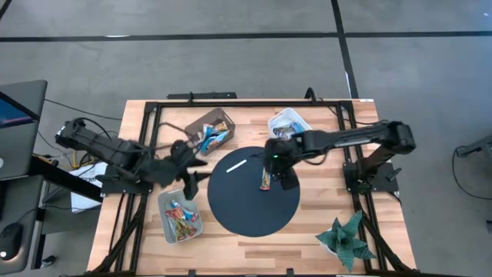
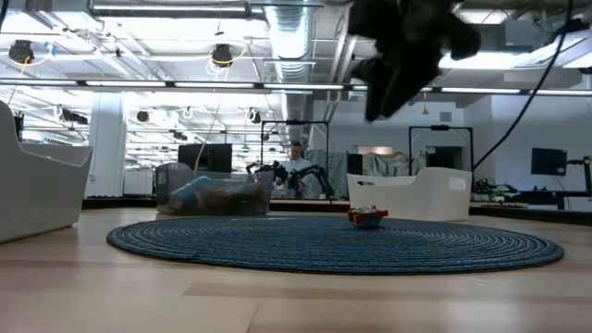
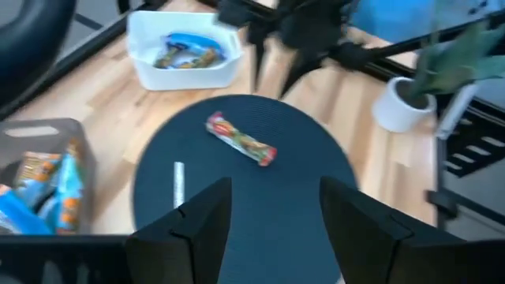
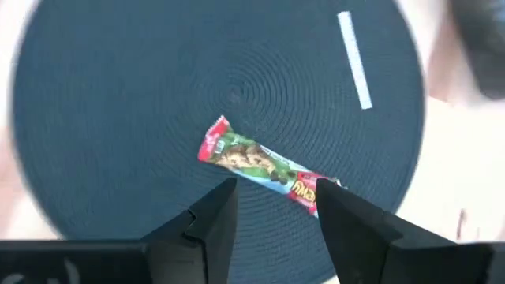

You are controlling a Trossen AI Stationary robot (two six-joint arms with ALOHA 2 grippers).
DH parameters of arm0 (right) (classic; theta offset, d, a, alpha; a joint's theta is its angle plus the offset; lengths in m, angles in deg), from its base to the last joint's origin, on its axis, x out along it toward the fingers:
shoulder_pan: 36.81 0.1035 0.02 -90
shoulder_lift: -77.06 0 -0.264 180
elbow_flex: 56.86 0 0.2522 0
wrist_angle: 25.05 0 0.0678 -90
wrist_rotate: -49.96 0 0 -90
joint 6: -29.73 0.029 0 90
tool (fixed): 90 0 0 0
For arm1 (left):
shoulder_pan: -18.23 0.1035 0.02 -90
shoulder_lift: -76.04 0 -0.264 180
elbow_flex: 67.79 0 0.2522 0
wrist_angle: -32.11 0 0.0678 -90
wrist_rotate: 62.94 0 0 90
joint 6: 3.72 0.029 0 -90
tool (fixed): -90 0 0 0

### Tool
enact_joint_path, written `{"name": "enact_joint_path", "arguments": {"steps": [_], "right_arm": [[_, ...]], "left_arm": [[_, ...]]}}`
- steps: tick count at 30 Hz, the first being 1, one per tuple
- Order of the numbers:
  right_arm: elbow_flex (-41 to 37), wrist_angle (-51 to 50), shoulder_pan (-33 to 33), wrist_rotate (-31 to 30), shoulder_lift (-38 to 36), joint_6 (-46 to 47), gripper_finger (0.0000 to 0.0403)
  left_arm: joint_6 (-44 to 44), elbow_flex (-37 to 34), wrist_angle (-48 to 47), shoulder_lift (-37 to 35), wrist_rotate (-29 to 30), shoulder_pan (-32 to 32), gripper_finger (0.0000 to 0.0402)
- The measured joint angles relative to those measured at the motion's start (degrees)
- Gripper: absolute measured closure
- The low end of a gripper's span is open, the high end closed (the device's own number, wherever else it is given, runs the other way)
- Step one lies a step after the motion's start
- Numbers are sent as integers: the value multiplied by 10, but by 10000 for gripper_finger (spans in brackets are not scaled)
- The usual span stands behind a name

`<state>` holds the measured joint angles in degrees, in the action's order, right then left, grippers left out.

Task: Pick and place Granola Bars by type
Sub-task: Put the red granola bar into the gray bin

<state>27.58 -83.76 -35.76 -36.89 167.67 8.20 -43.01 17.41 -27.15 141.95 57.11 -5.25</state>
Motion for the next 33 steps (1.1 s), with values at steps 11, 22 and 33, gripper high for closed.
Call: {"name": "enact_joint_path", "arguments": {"steps": [11,22,33], "right_arm": [[3,5,-5,-1,130,-123,239],[13,23,-8,0,156,-197,237],[13,73,-12,0,156,-262,225]], "left_arm": [[-128,-1,-1,15,130,-140,215],[-191,0,0,41,188,-188,215],[-216,-1,6,73,184,-190,215]]}}
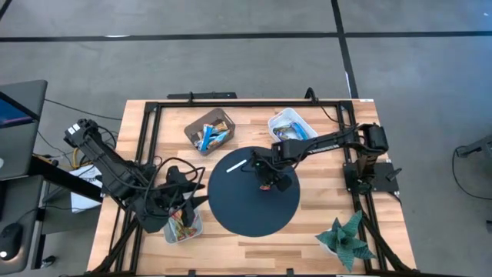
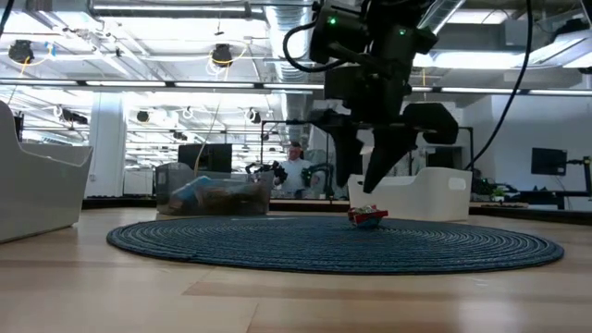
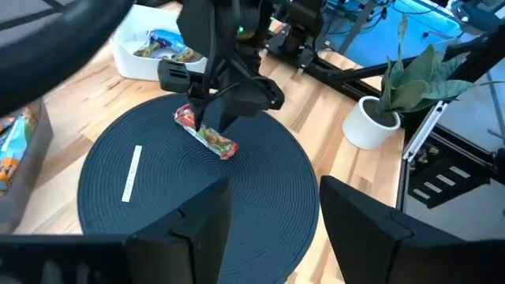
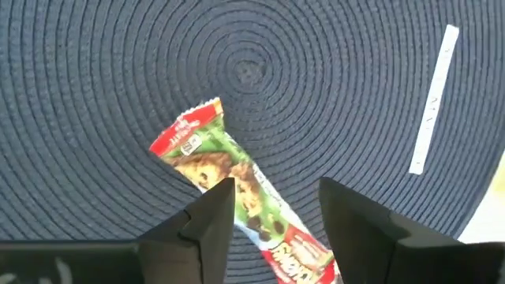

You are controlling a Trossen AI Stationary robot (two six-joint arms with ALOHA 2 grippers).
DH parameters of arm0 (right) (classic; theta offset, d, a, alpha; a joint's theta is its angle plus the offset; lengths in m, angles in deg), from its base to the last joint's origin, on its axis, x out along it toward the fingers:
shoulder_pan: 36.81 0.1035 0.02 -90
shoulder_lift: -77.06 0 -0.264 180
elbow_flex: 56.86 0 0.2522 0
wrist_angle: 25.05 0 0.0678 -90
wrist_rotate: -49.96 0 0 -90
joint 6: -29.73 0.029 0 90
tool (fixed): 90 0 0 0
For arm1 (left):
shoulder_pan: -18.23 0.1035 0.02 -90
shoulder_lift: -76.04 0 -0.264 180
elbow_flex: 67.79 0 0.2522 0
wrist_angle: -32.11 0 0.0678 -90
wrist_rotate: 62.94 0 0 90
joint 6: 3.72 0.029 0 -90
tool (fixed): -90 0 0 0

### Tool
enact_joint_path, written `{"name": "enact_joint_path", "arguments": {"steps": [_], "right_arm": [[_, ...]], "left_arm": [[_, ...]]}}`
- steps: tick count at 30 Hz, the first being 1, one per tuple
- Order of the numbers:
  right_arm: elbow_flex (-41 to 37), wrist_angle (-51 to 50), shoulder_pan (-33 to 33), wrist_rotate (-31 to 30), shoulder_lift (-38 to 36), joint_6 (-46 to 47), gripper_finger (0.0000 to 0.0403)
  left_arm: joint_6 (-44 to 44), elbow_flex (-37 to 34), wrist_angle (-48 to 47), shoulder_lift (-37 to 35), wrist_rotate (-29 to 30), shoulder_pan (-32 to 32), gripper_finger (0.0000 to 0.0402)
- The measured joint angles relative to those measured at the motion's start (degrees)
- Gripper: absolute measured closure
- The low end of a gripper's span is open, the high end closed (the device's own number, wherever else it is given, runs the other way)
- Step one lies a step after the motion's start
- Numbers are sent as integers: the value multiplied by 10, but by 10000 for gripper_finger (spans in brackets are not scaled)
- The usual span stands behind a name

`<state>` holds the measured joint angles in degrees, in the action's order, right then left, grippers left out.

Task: Pick and place Granola Bars by type
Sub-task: Put the red granola bar into the gray bin

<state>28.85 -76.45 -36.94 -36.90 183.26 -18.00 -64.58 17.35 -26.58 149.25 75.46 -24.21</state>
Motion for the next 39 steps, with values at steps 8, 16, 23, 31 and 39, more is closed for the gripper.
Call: {"name": "enact_joint_path", "arguments": {"steps": [8,16,23,31,39], "right_arm": [[0,-23,-8,0,43,-23,231],[0,-27,-8,0,48,-22,246],[0,-39,-7,0,47,-18,295],[2,-42,-7,0,47,13,366],[59,-69,-6,0,48,43,401]], "left_arm": [[7,0,17,0,-12,0,215],[25,0,18,0,-16,0,215],[31,0,15,-1,-15,0,215],[31,0,8,-1,-15,0,215],[31,0,5,-1,-12,0,215]]}}
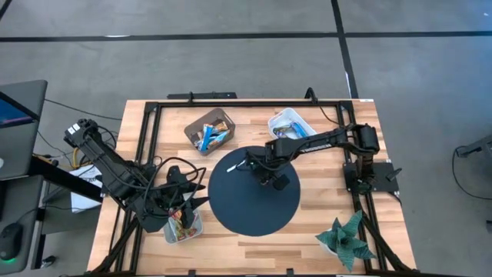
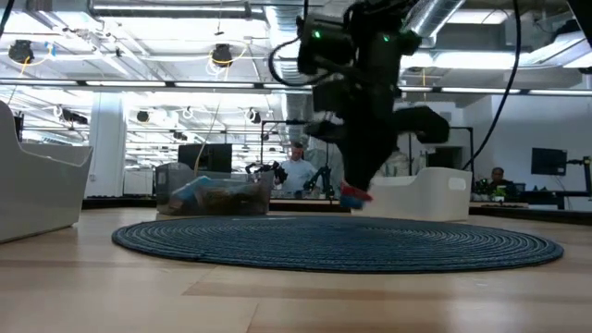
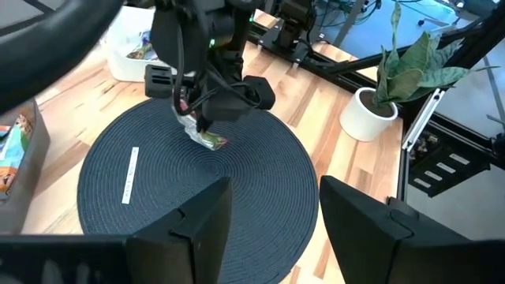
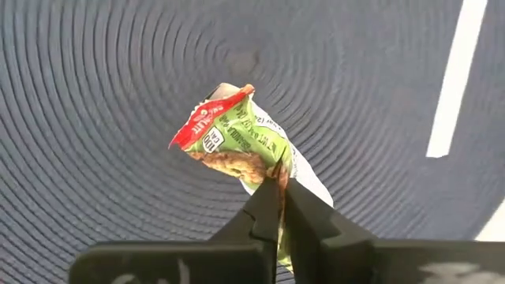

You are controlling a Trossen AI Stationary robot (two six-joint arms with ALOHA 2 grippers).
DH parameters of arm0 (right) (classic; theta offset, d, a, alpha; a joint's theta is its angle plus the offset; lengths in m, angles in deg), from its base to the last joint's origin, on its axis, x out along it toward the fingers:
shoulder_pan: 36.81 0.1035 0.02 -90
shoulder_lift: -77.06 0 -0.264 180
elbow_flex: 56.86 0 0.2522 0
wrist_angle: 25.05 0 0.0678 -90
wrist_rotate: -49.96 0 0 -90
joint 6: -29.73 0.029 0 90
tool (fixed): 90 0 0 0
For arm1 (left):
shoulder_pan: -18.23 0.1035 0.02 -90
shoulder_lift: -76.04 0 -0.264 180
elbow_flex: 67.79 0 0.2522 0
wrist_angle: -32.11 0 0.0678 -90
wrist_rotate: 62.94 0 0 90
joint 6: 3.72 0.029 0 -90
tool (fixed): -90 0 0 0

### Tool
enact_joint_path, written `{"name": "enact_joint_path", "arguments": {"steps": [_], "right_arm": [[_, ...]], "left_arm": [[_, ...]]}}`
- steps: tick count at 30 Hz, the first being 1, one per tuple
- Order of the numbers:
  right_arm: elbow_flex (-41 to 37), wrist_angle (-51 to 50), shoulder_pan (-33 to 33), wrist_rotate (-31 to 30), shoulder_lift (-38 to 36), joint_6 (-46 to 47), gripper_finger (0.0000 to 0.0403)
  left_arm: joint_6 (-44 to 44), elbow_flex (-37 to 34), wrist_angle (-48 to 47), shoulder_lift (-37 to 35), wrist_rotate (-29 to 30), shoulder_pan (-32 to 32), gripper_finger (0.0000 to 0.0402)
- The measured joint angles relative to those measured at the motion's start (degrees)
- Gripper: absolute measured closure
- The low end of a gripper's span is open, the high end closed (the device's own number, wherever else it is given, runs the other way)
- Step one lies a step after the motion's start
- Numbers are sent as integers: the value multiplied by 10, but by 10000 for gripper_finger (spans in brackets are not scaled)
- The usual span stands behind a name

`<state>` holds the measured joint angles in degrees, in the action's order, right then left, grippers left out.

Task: Pick and place Granola Bars by type
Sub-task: Put the red granola bar into the gray bin

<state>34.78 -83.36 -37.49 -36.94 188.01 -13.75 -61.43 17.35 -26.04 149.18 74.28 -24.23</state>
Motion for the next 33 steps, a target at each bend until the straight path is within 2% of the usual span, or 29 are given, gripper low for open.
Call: {"name": "enact_joint_path", "arguments": {"steps": [7,14,16,20,28,31,33], "right_arm": [[73,25,28,18,0,-7,402],[83,193,70,38,0,-13,402],[85,250,78,45,15,4,402],[91,302,79,51,43,55,401],[146,279,92,61,115,133,401],[163,244,96,60,123,146,397],[167,257,96,61,130,152,394]], "left_arm": [[0,0,0,0,2,0,215],[1,0,-2,0,20,0,215],[1,0,-2,0,22,0,215],[1,0,-6,0,24,0,215],[0,1,-16,0,28,0,215],[-3,0,-18,0,27,0,215],[-3,0,-22,0,26,0,215]]}}
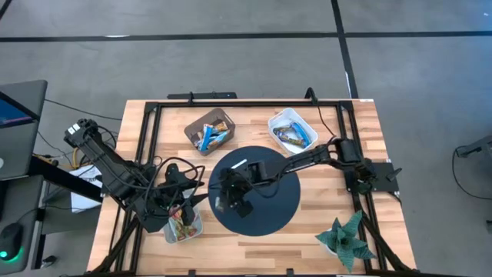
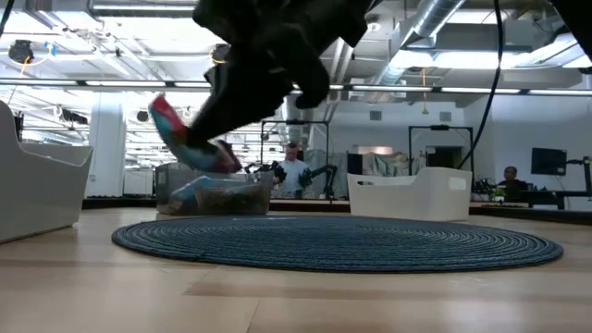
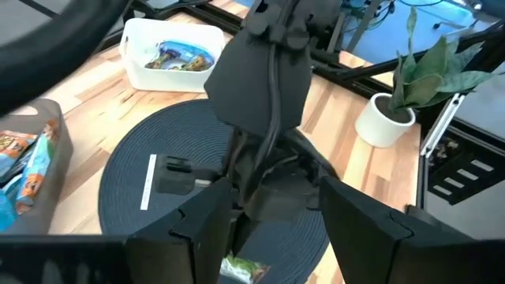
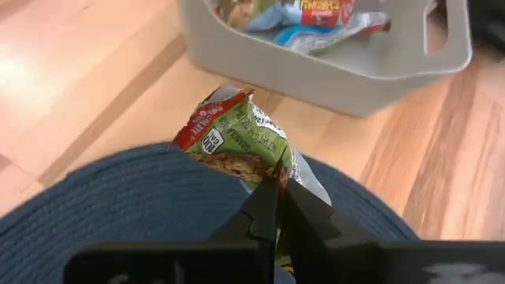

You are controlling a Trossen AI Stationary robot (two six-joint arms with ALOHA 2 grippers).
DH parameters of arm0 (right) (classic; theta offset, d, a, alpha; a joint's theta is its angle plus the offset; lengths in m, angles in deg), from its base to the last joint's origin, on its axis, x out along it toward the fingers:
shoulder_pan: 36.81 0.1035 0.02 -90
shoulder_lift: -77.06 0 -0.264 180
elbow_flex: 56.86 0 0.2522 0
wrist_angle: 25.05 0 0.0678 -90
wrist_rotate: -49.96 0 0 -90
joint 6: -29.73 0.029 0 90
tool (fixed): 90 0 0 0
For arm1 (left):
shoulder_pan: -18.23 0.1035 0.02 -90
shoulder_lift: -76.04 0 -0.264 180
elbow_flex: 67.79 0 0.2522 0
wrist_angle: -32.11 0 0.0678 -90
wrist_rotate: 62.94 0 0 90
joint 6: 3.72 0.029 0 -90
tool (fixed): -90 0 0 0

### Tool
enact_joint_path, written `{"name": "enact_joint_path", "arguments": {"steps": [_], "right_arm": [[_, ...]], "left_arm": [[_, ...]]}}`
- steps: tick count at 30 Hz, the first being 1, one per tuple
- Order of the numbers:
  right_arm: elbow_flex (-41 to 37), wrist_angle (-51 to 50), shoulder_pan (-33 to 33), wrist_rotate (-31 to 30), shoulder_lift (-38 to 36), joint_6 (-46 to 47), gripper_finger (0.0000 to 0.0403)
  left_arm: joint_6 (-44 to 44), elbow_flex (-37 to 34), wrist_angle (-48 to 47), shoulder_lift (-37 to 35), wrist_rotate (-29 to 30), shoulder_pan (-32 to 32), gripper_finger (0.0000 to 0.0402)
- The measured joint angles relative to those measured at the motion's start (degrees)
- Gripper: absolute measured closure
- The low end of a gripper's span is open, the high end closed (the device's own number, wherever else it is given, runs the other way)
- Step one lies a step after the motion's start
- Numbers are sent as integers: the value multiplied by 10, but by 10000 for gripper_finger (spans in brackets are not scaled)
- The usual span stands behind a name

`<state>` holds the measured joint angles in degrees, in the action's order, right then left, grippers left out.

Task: Pick and place Granola Bars by type
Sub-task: Put the red granola bar into the gray bin

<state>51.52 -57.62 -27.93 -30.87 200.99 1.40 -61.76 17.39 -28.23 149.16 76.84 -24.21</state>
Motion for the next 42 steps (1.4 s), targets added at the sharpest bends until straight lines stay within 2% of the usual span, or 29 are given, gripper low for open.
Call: {"name": "enact_joint_path", "arguments": {"steps": [3,6,8,14,21,27,31,37,42], "right_arm": [[-1,-12,-4,2,0,19,384],[-1,-19,-13,28,0,58,361],[-1,-26,-17,46,0,78,338],[-1,-25,-23,47,-2,118,255],[-1,-117,-47,46,-33,140,186],[-1,-219,-77,44,-84,170,175],[-1,-260,-96,39,-116,217,181],[-1,-319,-112,24,-165,250,186],[-2,-375,-110,14,-209,253,186]], "left_arm": [[0,0,-2,0,0,0,215],[0,0,-5,0,0,0,215],[0,0,-6,0,0,0,215],[-4,0,-25,0,0,0,215],[-132,0,-86,12,-30,11,215],[-196,0,-117,53,-125,46,215],[-259,0,-114,92,-153,79,215],[-334,0,-106,148,-230,119,215],[-347,0,-89,188,-267,135,215]]}}
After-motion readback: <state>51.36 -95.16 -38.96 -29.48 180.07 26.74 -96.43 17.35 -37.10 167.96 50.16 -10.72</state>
